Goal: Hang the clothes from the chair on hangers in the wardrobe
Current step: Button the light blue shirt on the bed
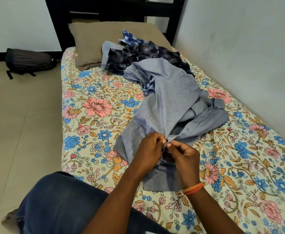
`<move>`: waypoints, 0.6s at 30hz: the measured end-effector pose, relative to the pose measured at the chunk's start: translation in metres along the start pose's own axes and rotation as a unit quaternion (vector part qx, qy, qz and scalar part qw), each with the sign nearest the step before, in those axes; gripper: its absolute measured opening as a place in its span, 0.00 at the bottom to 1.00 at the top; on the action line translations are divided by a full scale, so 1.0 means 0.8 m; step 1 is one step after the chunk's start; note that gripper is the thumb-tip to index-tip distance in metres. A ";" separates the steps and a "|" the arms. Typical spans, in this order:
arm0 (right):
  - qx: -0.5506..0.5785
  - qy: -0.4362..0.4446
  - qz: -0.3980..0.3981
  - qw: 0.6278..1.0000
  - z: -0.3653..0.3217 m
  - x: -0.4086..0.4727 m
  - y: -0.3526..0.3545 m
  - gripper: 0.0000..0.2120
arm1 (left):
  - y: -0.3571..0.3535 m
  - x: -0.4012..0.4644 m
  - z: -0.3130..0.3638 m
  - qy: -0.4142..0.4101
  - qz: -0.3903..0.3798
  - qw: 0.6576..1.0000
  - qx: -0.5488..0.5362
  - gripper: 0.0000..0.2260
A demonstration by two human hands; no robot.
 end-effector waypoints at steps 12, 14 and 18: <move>-0.042 0.024 0.025 0.999 -0.002 0.003 -0.004 0.02 | -0.001 -0.004 -0.001 0.031 0.005 0.996 -0.080 0.05; -0.054 0.036 0.028 0.997 0.000 0.003 -0.004 0.02 | -0.001 -0.001 -0.002 0.019 0.014 0.998 -0.062 0.05; -0.051 0.046 0.013 0.998 0.008 0.004 0.000 0.02 | -0.006 0.004 0.000 -0.021 0.025 0.999 0.029 0.08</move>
Point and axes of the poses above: each hand's wrist, its own x-axis towards the middle knuckle, its own y-axis out of the back of the hand, z = x × y, the point moved 3 cm from there along x, towards the middle knuckle, and after that the axes turned 1 degree about z, right-handed, at the moved point
